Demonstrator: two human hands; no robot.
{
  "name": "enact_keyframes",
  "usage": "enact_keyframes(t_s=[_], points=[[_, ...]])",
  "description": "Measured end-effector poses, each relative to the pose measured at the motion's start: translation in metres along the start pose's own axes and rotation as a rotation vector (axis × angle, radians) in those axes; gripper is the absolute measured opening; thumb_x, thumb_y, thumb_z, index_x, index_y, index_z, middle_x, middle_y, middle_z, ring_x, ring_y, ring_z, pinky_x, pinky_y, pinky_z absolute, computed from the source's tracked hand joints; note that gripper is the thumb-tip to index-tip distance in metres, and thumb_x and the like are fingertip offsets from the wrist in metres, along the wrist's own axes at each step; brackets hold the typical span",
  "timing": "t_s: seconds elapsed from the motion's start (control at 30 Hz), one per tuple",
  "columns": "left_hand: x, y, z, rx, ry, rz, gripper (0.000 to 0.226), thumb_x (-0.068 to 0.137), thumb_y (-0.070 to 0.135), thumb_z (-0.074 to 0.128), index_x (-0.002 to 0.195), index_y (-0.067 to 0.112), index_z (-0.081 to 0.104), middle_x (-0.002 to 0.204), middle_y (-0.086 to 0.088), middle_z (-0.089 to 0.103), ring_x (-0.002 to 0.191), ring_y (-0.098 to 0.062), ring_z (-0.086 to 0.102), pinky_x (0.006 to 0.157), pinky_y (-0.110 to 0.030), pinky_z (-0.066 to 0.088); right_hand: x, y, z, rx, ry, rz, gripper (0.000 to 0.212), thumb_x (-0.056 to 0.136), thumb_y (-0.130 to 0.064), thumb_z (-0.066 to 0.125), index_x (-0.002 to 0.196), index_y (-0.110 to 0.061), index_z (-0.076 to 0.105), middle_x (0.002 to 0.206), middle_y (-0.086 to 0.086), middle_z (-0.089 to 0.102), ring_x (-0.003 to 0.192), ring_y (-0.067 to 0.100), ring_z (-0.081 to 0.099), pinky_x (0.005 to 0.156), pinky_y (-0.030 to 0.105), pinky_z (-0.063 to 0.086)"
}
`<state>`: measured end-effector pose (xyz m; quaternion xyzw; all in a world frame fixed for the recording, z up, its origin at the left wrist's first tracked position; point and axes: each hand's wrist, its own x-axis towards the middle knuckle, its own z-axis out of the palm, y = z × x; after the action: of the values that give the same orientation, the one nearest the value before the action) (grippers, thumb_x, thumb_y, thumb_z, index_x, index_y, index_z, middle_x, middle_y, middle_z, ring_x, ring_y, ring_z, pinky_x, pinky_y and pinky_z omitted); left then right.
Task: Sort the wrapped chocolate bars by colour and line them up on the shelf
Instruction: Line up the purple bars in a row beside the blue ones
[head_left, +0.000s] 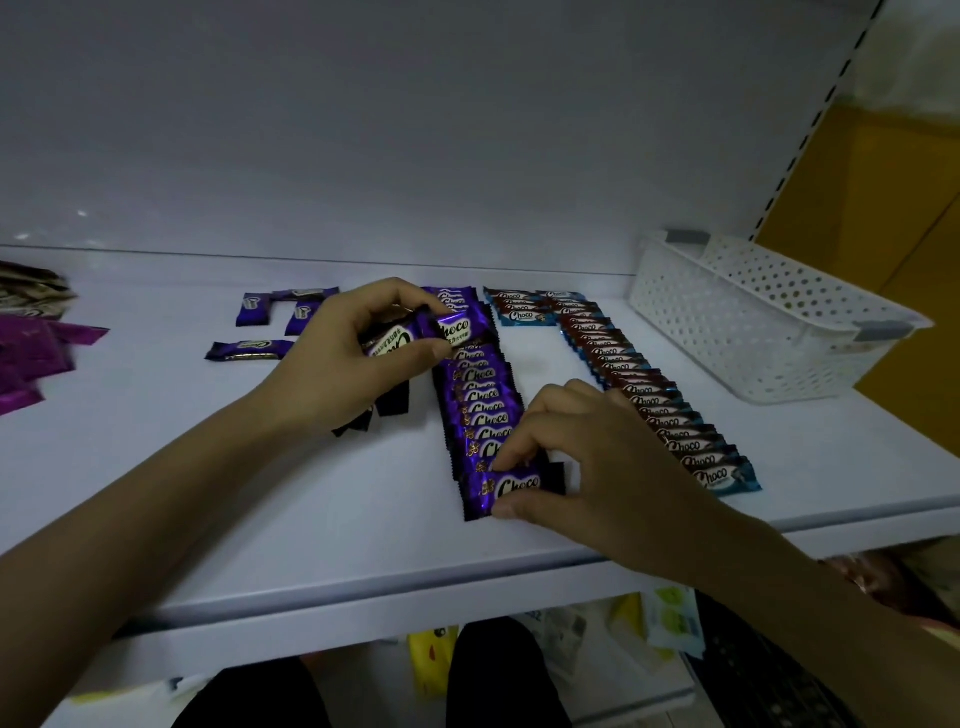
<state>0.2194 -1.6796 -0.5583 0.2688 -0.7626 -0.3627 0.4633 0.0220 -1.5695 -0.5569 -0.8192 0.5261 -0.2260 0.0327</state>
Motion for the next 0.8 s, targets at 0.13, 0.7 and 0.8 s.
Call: enact_keyframes(t_s=[0.13,0.7,0.8], points=[[-0.001,0.001,0.001,0.009,-0.003,-0.005,0.022,0.08,0.016,0.069,0.101,0.012,0.066,0.09,0.011,0.071,0.08,0.002,0.066,0.065,-0.008,0.047,0.001,0.001,0.005,0.03,0.025,-0.008,0.03,0.069,-0.044,0.073,0.091,-0.024,0.069,0.09,-0.014,0.056,0.09,0.006,0.05,0.079,0.025,0.033],[0.001,-0.003,-0.009,-0.052,-0.095,-0.107,0.017,0.081,0.016,0.069,0.097,0.021,0.067,0.065,0.01,0.068,0.05,-0.002,0.055,0.048,-0.013,0.043,0.066,0.014,-0.007,0.905,0.118,0.398,0.008,0.085,-0.007,0.066,0.083,-0.015,0.066,0.071,-0.005,0.071,0.063,0.003,0.066,0.054,0.012,0.046],[0.001,-0.006,-0.008,-0.012,-0.115,-0.095,0.012,0.084,0.005,0.068,0.093,0.013,0.068,0.07,0.014,0.069,0.056,0.001,0.06,0.053,-0.009,0.044,0.063,0.015,-0.006,0.902,0.091,0.349,0.015,0.081,-0.003,0.069,0.088,-0.017,0.066,0.073,-0.001,0.072,0.066,0.008,0.068,0.058,0.014,0.05]])
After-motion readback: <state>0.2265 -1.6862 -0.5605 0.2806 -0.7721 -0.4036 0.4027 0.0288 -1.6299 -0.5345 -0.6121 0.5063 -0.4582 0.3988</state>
